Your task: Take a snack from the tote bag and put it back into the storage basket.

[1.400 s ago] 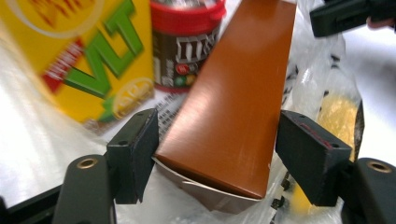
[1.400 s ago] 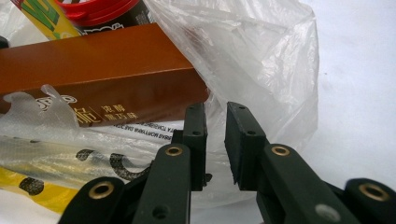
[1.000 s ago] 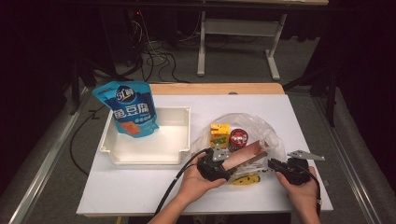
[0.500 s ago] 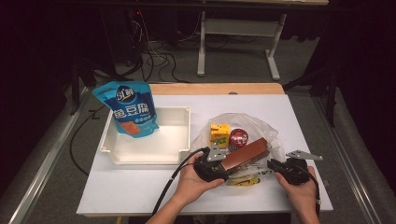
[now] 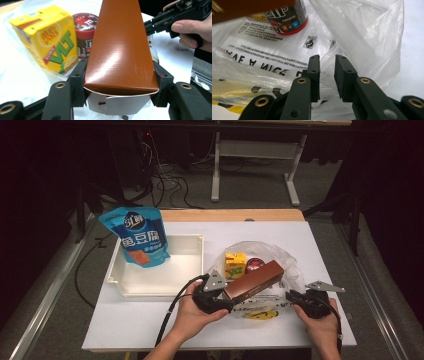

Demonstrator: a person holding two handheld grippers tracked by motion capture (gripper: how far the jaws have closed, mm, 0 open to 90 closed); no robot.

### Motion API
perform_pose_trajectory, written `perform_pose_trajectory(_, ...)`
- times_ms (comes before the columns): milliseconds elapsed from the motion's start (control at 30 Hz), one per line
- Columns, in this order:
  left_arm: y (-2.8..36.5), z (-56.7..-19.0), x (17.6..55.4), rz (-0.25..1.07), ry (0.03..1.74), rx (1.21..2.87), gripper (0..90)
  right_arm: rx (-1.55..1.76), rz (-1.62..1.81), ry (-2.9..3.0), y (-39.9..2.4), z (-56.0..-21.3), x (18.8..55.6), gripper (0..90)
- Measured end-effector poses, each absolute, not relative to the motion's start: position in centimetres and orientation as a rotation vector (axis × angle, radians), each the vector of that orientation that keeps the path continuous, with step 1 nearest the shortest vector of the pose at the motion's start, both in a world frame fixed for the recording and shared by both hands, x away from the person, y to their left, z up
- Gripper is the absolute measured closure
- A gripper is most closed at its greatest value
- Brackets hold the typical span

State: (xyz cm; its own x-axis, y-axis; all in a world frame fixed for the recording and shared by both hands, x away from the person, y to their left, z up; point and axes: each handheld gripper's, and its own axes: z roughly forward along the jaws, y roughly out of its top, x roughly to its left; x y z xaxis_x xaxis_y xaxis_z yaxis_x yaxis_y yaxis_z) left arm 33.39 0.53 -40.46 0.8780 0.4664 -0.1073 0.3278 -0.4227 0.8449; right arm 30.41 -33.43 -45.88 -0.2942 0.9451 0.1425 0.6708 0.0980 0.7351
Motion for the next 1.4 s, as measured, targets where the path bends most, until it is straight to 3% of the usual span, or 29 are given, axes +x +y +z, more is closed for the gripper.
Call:
perform_pose_trajectory(67, 0.8, -40.4, 33.3, 0.18, 0.578, 2.049, 43.6, 1.586, 1.021, 2.018, -33.4, -45.8, 30.4, 72.3)
perform_pose_trajectory(267, 3.0, -40.1, 33.3, 0.175, 0.603, 2.034, 43.7, 1.553, 1.076, 1.987, -33.3, -45.3, 30.1, 48.2)
perform_pose_trajectory(567, 5.2, -39.8, 33.2, 0.189, 0.624, 2.016, 43.7, 1.451, 1.182, 1.933, -33.3, -43.4, 28.1, 31.9)
perform_pose_trajectory(733, 6.6, -39.7, 33.2, 0.197, 0.648, 2.0, 43.7, 1.418, 1.194, 1.941, -33.3, -42.8, 26.9, 27.7)
perform_pose_trajectory(1400, 8.3, -38.1, 32.8, 0.198, 0.634, 1.978, 43.8, 1.419, 1.192, 1.951, -33.5, -43.0, 26.9, 27.7)
